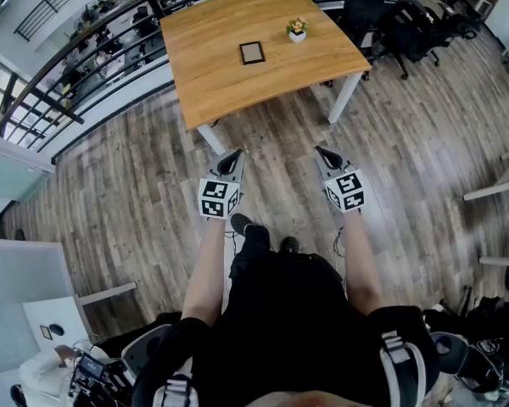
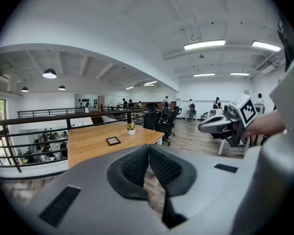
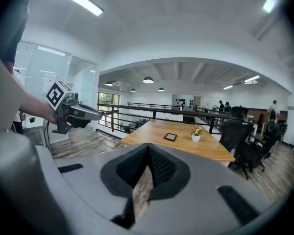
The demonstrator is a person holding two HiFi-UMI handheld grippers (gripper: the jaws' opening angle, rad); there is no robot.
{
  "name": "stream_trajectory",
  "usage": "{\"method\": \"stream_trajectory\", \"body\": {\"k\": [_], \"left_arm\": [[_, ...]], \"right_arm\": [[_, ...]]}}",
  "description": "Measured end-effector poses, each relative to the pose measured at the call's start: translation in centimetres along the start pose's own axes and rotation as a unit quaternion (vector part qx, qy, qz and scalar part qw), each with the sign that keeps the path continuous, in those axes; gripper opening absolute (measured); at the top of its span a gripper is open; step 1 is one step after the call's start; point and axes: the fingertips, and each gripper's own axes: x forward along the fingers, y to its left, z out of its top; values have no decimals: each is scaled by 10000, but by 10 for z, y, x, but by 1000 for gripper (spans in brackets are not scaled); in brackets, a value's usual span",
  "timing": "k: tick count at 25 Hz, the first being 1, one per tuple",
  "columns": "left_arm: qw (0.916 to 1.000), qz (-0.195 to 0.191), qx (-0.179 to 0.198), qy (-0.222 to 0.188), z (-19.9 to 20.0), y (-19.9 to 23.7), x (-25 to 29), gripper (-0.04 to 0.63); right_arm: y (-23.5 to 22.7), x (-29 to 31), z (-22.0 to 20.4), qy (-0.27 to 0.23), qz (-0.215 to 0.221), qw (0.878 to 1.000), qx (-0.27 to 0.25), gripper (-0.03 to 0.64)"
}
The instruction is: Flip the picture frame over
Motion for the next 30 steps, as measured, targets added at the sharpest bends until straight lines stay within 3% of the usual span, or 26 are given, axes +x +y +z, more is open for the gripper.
{"method": "stream_trajectory", "body": {"k": [30], "left_arm": [[9995,158,-98,-248,15,-9,-11,25]], "right_arm": [[19,5,18,-265,178,9994,162,25]]}}
